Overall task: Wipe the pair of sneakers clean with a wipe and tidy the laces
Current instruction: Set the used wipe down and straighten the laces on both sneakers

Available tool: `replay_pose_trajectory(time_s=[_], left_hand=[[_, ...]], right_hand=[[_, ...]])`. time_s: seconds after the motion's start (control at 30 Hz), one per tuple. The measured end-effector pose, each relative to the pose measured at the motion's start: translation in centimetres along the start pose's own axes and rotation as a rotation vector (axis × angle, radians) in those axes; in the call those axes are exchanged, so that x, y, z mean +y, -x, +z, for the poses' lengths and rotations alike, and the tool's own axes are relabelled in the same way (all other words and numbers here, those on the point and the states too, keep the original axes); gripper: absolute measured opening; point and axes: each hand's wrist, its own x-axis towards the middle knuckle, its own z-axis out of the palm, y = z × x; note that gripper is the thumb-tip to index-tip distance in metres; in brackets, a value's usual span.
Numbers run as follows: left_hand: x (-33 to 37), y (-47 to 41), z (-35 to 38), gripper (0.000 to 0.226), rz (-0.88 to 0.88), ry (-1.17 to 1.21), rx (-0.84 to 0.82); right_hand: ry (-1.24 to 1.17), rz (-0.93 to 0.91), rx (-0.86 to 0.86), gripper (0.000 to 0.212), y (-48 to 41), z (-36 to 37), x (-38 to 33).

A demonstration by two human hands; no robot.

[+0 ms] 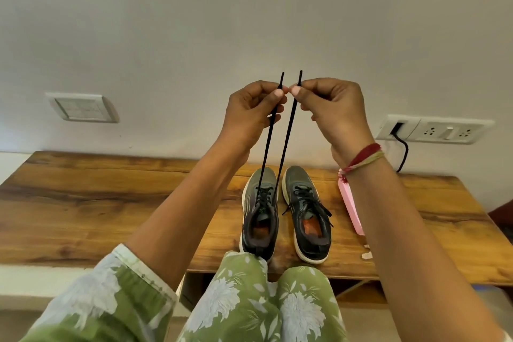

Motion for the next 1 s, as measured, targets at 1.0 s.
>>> replay_pose_trajectory(time_s=[1.0], left_hand=[[0.8,-2.3,0.3,0.012,0.047,-0.059,-0.043]], right_hand=[[0.165,-0.088,-0.014,0.008,-3.1,0.5,-0.7]])
